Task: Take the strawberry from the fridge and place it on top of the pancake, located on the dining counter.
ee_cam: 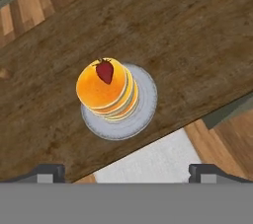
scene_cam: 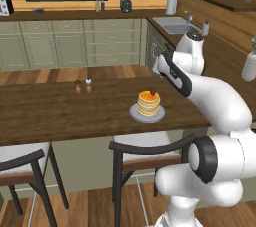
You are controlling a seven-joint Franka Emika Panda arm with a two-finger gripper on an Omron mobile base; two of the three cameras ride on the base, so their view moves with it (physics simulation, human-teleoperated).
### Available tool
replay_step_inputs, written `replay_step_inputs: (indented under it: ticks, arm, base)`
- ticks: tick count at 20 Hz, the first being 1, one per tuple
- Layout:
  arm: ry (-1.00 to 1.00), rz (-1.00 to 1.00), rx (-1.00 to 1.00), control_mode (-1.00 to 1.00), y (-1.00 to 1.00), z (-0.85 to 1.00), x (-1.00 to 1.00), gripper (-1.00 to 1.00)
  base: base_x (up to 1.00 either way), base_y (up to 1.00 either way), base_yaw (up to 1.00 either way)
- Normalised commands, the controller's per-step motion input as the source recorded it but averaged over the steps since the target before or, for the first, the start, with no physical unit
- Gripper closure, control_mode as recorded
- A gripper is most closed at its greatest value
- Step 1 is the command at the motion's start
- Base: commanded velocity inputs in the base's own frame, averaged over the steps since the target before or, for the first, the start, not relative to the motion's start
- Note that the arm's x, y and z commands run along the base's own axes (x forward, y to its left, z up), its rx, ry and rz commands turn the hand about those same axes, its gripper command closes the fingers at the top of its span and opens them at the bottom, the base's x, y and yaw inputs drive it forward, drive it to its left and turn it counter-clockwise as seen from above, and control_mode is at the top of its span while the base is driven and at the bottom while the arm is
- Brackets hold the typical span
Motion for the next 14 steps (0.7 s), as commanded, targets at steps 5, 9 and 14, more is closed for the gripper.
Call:
replay_step_inputs:
  ticks: [5,9,14]
  arm:
    - [-0.04,-0.04,0.00,-1.00,-0.01,0.27,-0.82,-1.00]
    - [-0.04,-0.02,0.00,-1.00,0.00,0.13,-0.84,-1.00]
    - [-0.02,0.00,0.00,-1.00,-0.02,0.00,-0.89,-1.00]
  base:
    - [0.00,0.00,0.00]
    - [0.00,0.00,0.00]
    - [0.00,0.00,0.00]
